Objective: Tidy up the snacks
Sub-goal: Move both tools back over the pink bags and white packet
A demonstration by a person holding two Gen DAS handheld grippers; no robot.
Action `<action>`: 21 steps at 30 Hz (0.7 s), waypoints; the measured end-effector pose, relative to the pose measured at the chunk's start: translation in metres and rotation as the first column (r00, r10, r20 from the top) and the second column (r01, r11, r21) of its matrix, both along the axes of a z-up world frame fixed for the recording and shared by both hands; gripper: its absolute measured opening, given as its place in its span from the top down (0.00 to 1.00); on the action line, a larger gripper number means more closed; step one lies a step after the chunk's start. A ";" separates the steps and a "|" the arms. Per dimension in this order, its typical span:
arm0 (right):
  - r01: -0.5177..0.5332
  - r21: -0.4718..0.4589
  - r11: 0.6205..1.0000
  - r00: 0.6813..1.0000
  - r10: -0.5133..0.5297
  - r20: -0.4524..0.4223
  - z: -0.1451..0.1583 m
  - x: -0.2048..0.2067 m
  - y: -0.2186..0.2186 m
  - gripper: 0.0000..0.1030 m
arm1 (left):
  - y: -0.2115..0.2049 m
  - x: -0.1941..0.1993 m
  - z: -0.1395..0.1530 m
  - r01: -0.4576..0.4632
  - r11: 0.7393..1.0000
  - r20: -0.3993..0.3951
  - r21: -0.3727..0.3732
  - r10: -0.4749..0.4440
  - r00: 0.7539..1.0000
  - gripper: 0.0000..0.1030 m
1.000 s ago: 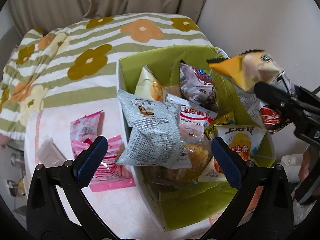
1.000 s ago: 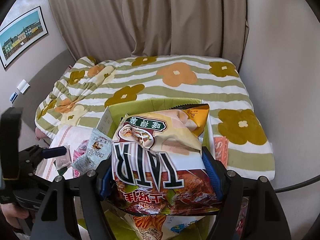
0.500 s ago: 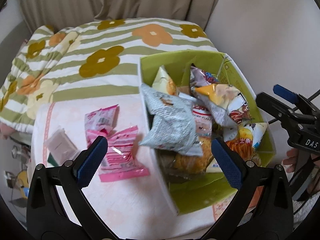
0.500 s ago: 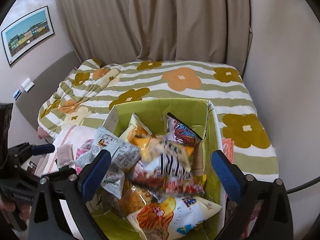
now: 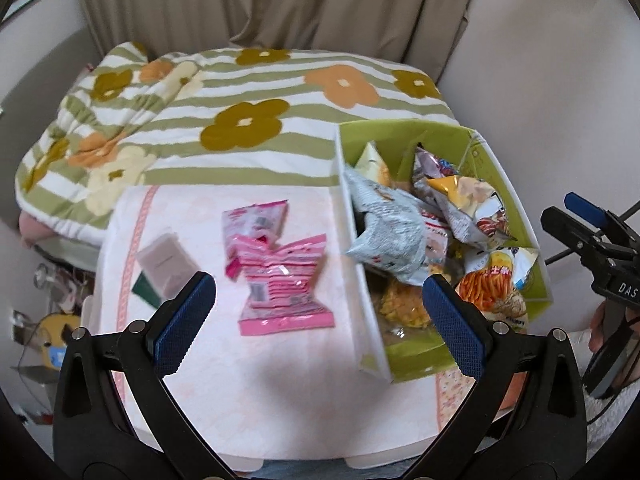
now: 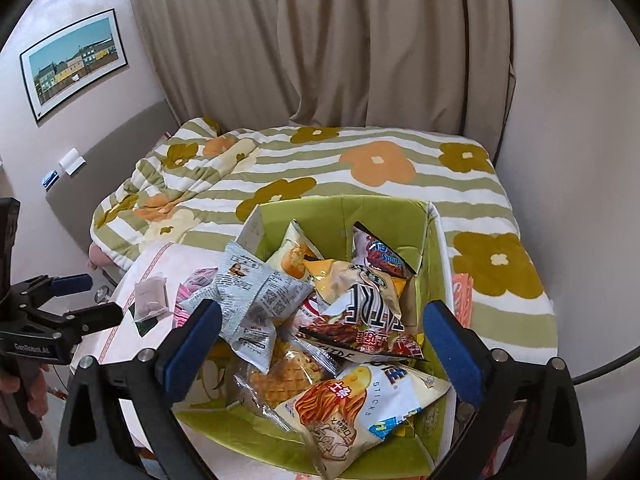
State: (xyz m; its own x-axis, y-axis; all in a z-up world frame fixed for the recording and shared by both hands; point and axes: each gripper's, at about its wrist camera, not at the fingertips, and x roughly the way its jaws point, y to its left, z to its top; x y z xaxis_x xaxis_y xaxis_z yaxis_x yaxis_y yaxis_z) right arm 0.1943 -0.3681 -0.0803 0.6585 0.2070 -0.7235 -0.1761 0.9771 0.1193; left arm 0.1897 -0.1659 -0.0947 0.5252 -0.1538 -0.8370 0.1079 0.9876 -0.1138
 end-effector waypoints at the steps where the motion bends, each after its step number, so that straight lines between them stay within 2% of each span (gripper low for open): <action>1: -0.009 0.005 1.000 1.000 0.009 0.007 0.001 -0.002 0.004 0.03 | 0.005 -0.003 0.001 -0.004 1.000 -0.002 0.002 0.004 1.000 0.01; 7: -0.030 0.012 0.999 0.999 0.030 0.042 0.007 -0.007 0.026 0.03 | 0.041 -0.019 0.004 -0.033 0.999 0.009 0.017 0.033 0.999 0.01; 12: -0.007 -0.005 1.000 0.998 0.007 0.067 0.014 -0.015 0.059 0.03 | 0.082 -0.025 0.001 -0.037 0.999 0.011 -0.001 0.037 0.999 0.01; 17: 0.034 -0.045 0.998 0.997 -0.030 0.070 0.014 -0.018 0.097 0.03 | 0.126 -0.021 -0.007 0.005 1.000 -0.004 -0.019 -0.005 1.000 0.01; 21: 0.081 -0.021 0.997 0.996 -0.080 0.049 0.011 -0.020 0.134 0.03 | 0.164 -0.014 -0.012 0.058 0.998 -0.029 -0.025 -0.059 0.998 0.01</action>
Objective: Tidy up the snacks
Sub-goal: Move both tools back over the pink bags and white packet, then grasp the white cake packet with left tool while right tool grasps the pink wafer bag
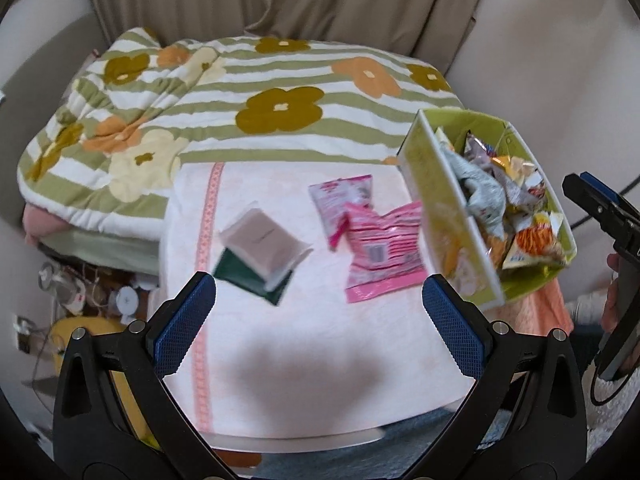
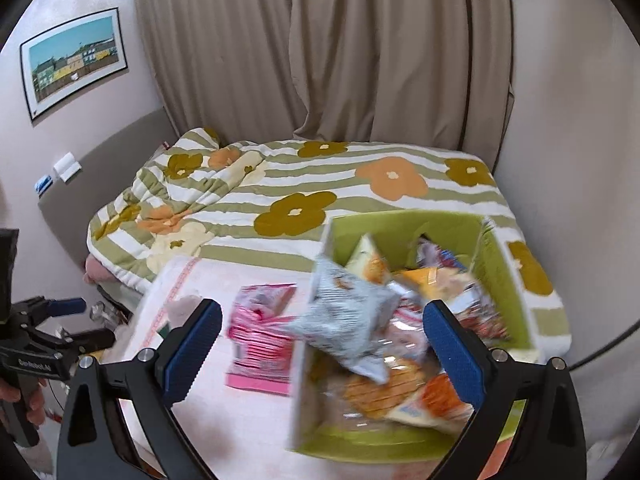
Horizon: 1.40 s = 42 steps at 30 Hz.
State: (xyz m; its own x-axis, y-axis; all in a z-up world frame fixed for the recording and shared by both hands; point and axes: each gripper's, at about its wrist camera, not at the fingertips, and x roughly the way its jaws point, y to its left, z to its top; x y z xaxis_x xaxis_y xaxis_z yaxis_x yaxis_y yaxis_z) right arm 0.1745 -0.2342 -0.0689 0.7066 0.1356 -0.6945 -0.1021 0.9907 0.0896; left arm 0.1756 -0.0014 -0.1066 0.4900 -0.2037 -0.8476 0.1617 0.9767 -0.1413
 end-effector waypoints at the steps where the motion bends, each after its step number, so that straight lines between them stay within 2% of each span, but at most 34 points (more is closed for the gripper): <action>1: 0.008 0.007 1.000 1.000 -0.008 -0.003 -0.001 0.000 0.008 0.03 | 0.012 0.002 -0.002 0.020 1.000 -0.004 0.002 -0.019 1.000 0.01; 7: 0.055 0.004 0.998 0.998 -0.055 -0.028 -0.011 0.002 0.065 0.03 | 0.060 0.018 -0.015 0.099 0.995 -0.035 -0.010 -0.099 0.994 0.01; 12: 0.109 0.002 0.994 0.992 -0.109 -0.060 -0.029 0.002 0.102 0.03 | 0.079 0.040 -0.031 0.218 0.976 -0.068 -0.009 -0.218 0.974 0.01; 17: 0.143 -0.003 0.990 0.983 -0.143 -0.119 -0.057 0.004 0.123 0.03 | 0.068 0.062 -0.056 0.338 0.941 -0.111 0.019 -0.334 0.936 0.01; 23: 0.161 -0.035 0.986 0.970 -0.165 -0.177 -0.091 0.010 0.134 0.03 | 0.045 0.085 -0.097 0.405 0.914 -0.176 0.020 -0.396 0.901 0.01; 30: 0.184 -0.066 0.981 0.963 -0.193 -0.189 -0.134 0.024 0.133 0.03 | 0.021 0.112 -0.141 0.438 0.896 -0.202 0.077 -0.417 0.886 0.01; 35: 0.190 -0.059 0.980 0.964 -0.198 -0.180 -0.152 0.032 0.130 0.03 | 0.002 0.120 -0.170 0.490 0.859 -0.233 0.148 -0.452 0.861 0.01; 37: 0.186 -0.082 0.979 0.963 -0.199 -0.183 -0.158 0.035 0.129 0.03 | -0.002 0.121 -0.178 0.497 0.847 -0.237 0.188 -0.451 0.860 0.01; 42: 0.181 -0.095 0.979 0.961 -0.196 -0.196 -0.169 0.040 0.127 0.03 | -0.011 0.126 -0.190 0.514 0.826 -0.247 0.232 -0.461 0.852 0.01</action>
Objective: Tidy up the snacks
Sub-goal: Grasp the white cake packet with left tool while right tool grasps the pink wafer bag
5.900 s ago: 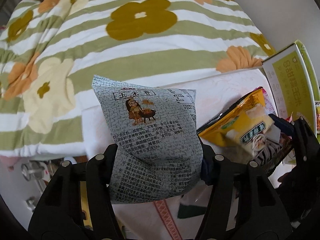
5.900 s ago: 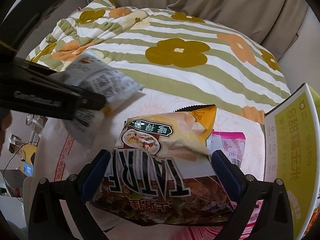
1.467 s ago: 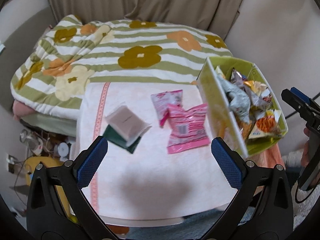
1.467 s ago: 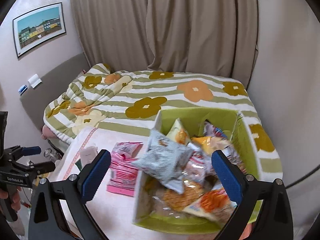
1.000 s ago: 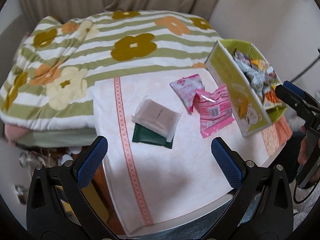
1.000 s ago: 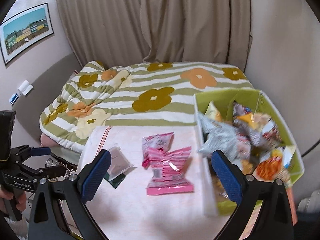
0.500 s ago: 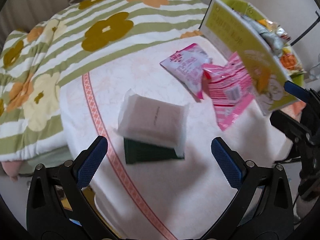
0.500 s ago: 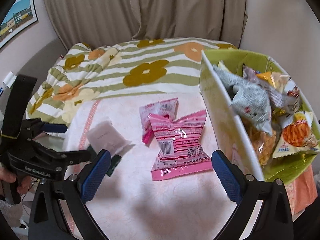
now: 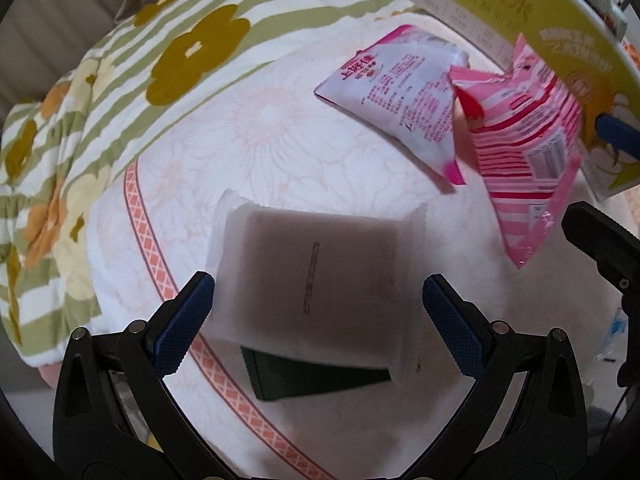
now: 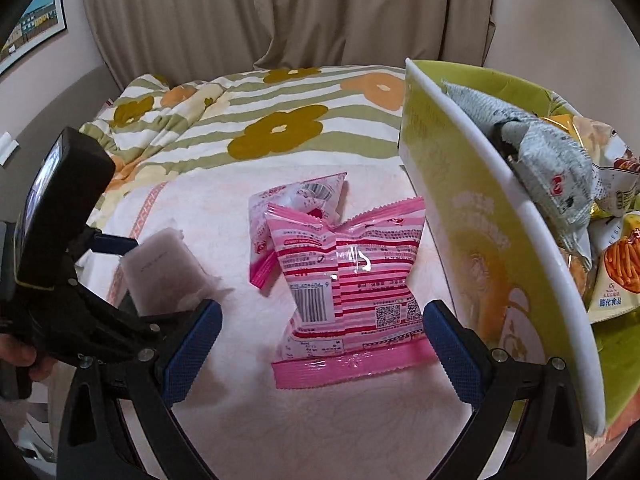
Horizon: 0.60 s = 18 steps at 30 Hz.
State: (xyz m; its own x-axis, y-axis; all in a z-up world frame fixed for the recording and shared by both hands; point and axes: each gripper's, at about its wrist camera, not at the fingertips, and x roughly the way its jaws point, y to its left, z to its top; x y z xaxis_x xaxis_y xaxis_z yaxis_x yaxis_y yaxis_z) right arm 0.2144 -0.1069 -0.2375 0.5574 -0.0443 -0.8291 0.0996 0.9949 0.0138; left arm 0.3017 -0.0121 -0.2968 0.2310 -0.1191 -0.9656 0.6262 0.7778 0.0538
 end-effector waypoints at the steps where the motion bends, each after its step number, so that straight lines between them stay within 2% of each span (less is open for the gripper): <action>1: 0.001 -0.003 1.000 1.000 -0.001 -0.003 -0.002 0.001 0.000 0.03 | -0.001 0.002 -0.002 0.002 1.000 0.001 0.005 -0.002 1.000 0.01; 8: -0.014 -0.003 1.000 1.000 0.013 -0.020 -0.013 0.011 -0.002 0.03 | 0.003 0.010 -0.011 0.002 1.000 -0.027 -0.003 -0.002 1.000 0.01; 12: -0.035 -0.019 0.999 0.999 0.034 -0.012 -0.014 0.015 -0.001 0.03 | 0.010 0.014 -0.008 -0.027 1.000 -0.029 -0.012 0.026 0.999 0.15; 18: -0.078 -0.076 0.994 0.997 0.077 -0.009 -0.017 0.018 0.004 0.03 | 0.019 0.017 0.000 -0.056 0.997 -0.039 -0.055 0.054 0.998 0.29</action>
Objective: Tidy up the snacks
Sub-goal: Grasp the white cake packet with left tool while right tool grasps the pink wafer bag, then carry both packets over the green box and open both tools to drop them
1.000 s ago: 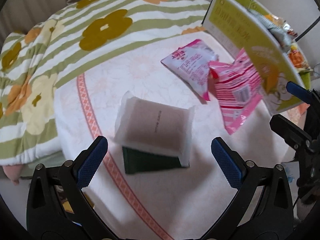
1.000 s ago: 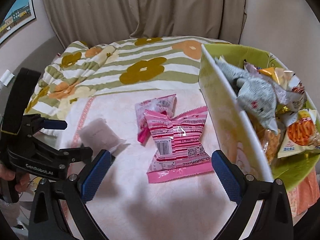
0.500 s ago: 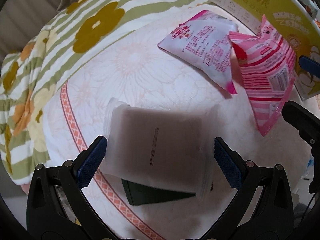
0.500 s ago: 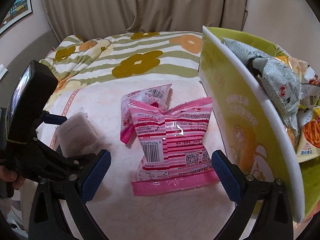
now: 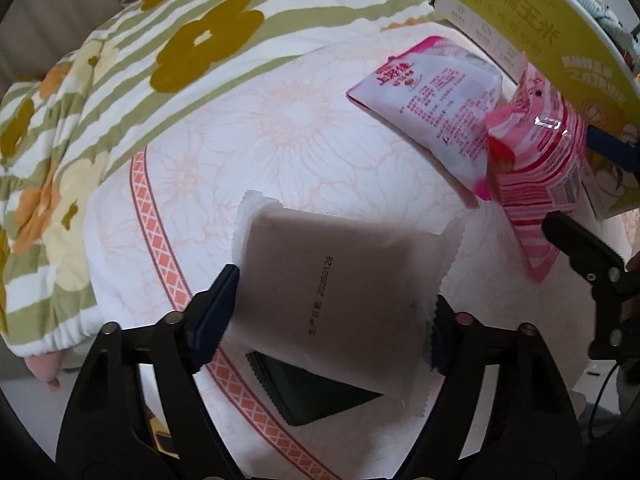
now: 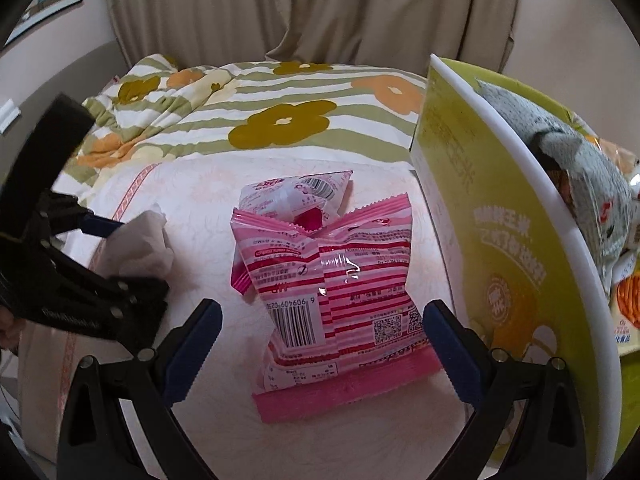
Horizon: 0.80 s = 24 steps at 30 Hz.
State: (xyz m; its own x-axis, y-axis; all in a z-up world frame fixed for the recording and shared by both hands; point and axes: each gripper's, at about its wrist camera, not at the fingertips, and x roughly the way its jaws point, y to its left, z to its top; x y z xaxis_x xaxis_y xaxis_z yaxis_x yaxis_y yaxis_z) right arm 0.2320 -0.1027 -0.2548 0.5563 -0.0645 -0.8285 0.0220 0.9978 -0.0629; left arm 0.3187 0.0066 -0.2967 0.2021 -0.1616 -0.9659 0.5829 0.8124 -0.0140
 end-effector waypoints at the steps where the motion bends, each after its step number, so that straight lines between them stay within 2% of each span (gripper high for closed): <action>1: -0.005 -0.006 1.000 1.000 0.005 -0.001 0.000 0.001 0.000 0.03 | 0.000 -0.001 0.001 0.000 1.000 0.003 -0.002 0.000 1.000 0.30; 9: -0.034 -0.071 0.997 0.999 0.033 -0.010 -0.005 0.006 0.005 0.03 | 0.011 -0.002 0.007 -0.053 0.998 -0.016 -0.030 0.053 0.998 0.31; 17: -0.040 -0.096 0.995 0.999 0.036 -0.040 -0.018 0.015 0.005 0.03 | 0.023 -0.010 0.030 -0.087 0.994 0.013 -0.061 0.088 0.996 0.31; 20: -0.030 -0.106 0.994 0.998 0.024 -0.057 -0.022 0.016 0.004 0.21 | 0.026 -0.012 0.037 -0.096 0.993 0.024 -0.067 0.097 0.995 0.31; 24: -0.017 -0.096 0.995 0.998 0.011 -0.063 -0.020 0.011 0.002 0.34 | 0.033 -0.018 0.044 -0.115 0.990 0.030 -0.076 0.117 0.993 0.31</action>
